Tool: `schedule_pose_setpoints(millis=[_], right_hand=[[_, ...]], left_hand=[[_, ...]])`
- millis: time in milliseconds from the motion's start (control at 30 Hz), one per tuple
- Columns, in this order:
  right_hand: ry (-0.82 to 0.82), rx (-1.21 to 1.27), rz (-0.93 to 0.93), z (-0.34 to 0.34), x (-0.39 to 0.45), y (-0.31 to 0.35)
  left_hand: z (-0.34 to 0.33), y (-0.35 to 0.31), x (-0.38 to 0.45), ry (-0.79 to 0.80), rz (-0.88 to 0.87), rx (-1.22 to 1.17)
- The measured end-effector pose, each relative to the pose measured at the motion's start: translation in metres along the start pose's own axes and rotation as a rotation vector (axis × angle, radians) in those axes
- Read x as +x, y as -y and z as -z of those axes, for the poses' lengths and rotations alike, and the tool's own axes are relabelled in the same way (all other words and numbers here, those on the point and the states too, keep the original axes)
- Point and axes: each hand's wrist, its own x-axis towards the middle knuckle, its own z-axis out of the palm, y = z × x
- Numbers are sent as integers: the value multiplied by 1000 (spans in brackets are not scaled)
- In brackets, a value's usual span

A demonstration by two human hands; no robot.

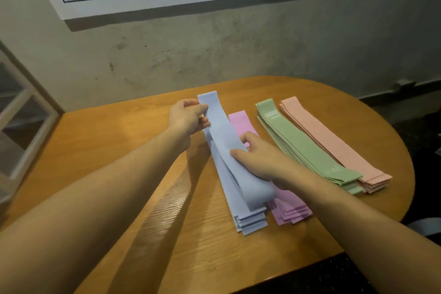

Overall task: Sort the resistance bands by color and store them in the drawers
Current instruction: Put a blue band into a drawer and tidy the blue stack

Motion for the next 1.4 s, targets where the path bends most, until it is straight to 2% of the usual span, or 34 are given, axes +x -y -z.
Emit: schedule_pose_setpoints(millis=[167,400,600,733,900,1067,1233,1400], right_hand=[[45,-139,-27,-6,9,-6],[44,-276,43,-12,11,-19],[17,-569,66,-15,3,-21],[-35,-645,84,-14,-3,-18],[-41,-735,66,-8,-14,-20],[-18,-620,67,-7,-22,-20],[-55,-530,93,-14,-27,-24],[-22,-348,40,-22,-37,-25]], left_hand=[[-4,29,16,-50,-50,187],[-9,51,31,-70,-5,216],[-2,51,12,-50,-19,317],[13,60,-25,44,-157,342],[30,83,-80,235,-338,377],[34,107,-116,404,-293,293],[38,113,-120,414,-373,448],[40,108,-124,422,-409,450]])
